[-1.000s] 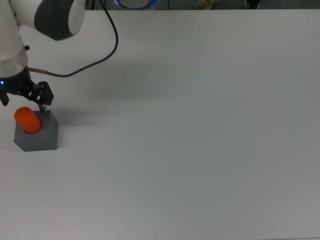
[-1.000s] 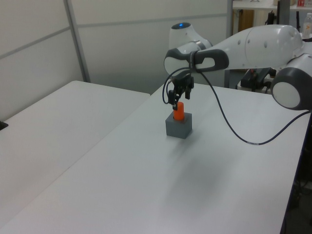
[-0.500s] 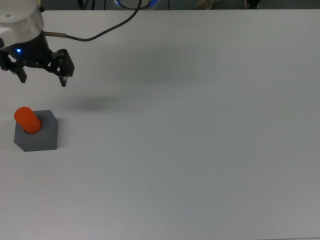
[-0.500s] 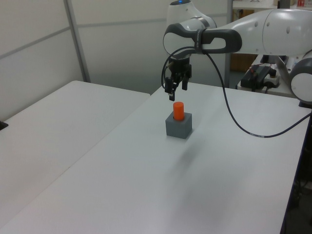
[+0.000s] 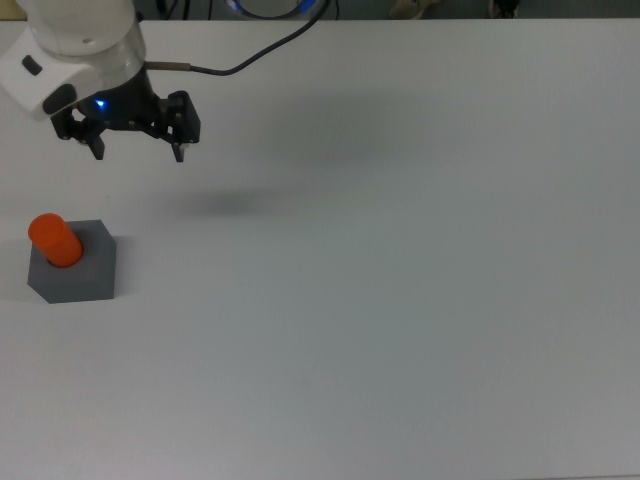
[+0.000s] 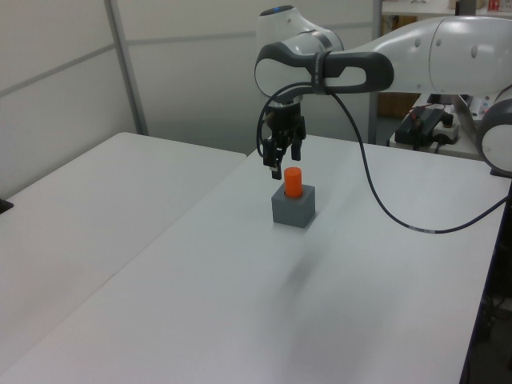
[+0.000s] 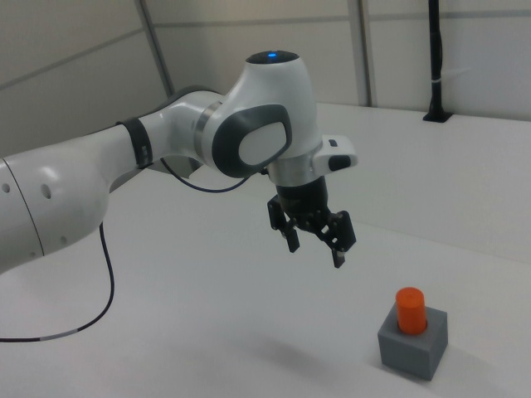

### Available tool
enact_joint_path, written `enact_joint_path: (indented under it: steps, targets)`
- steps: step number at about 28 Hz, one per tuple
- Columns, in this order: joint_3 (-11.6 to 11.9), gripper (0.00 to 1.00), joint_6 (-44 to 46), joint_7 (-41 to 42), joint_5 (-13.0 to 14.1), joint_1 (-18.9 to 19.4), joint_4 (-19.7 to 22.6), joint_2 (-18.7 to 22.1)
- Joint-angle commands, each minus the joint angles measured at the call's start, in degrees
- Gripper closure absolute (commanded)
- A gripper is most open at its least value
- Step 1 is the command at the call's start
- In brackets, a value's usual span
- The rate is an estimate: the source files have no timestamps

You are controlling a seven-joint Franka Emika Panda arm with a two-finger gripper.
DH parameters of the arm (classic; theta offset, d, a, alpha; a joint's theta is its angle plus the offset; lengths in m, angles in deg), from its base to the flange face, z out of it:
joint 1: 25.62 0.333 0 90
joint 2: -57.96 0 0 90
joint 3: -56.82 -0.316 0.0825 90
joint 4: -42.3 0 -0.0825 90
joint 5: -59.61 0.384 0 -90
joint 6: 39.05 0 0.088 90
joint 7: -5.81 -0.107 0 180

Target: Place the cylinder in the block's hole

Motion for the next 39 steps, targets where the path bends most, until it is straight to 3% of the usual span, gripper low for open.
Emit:
enact_joint_path:
  steps: [1,5,11,15,28,39]
  targets:
    - [0.2,0.00,2.0,-2.6,-1.2,1.8,0.9,2.3]
    - [0.2,0.00,2.0,-4.8,-1.2,3.0,1.0,2.3]
    - [0.2,0.00,3.5,-7.0,1.7,3.0,0.2,2.5]
    - [0.1,0.00,4.4,-6.9,1.7,3.1,-0.2,2.5]
    - [-1.6,0.00,4.4,-10.3,-0.5,5.5,-0.2,3.1]
    - [-3.1,0.00,4.9,-6.4,-2.2,5.8,0.1,2.7]
